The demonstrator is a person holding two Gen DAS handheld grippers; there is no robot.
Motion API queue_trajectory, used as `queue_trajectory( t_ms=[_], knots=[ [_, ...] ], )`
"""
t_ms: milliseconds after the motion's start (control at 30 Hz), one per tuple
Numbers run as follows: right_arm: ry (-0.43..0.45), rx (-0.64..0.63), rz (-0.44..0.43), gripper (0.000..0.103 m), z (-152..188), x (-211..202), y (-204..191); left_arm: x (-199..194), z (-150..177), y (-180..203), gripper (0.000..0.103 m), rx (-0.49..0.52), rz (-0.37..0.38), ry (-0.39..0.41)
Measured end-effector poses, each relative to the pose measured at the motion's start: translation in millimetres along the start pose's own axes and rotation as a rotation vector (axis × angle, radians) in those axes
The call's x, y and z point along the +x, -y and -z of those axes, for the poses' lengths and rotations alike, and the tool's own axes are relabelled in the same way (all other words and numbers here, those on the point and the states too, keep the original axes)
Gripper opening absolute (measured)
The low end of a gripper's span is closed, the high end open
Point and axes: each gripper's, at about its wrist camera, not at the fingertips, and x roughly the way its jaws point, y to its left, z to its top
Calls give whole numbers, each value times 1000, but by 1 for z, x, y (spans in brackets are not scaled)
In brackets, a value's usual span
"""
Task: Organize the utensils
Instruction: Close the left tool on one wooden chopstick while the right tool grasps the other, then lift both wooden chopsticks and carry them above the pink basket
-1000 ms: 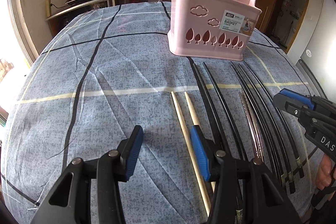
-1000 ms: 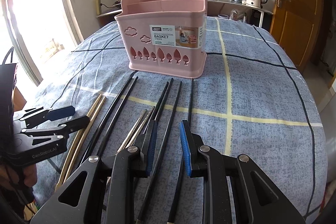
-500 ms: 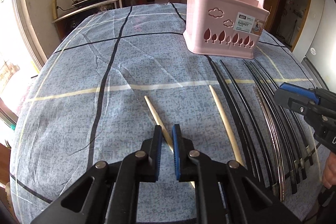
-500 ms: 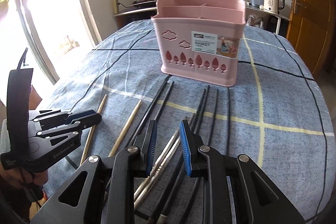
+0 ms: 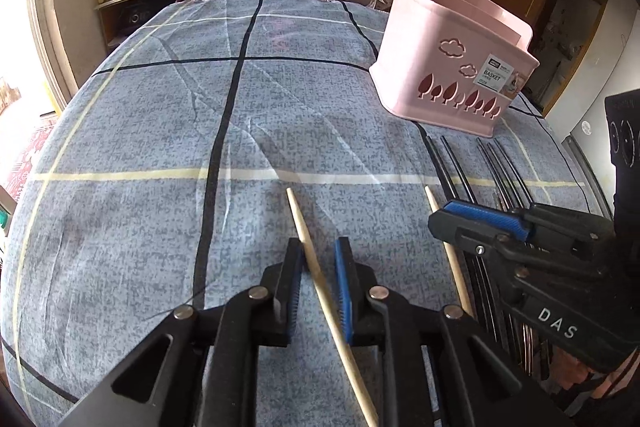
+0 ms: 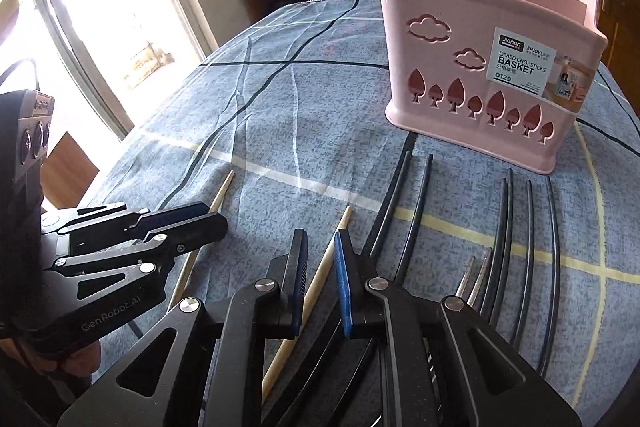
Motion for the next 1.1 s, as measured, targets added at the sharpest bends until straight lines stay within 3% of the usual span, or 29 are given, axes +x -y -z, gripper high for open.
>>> queue_trajectory(
  t_ms=[333, 367, 467, 533, 700, 1100],
  knots=[
    [-38, 1, 69, 13, -14, 16, -6, 15, -18, 2, 22, 34, -33, -6],
    [-41, -3, 79, 8, -15, 15, -7, 15, -19, 4, 19, 44, -50, -4],
    [-42, 2, 79, 7, -14, 13, -7, 16, -19, 5, 8, 53, -64, -3],
    [-40, 7, 73, 7, -15, 10, -4, 15, -19, 4, 7, 49, -64, -2],
    [17, 20, 28, 6, -18, -14, -2, 1, -23, 0, 5, 25, -28, 28],
    [219, -14, -14, 5, -36, -103, -8, -80, -44, 15, 5, 60, 70, 189]
  ],
)
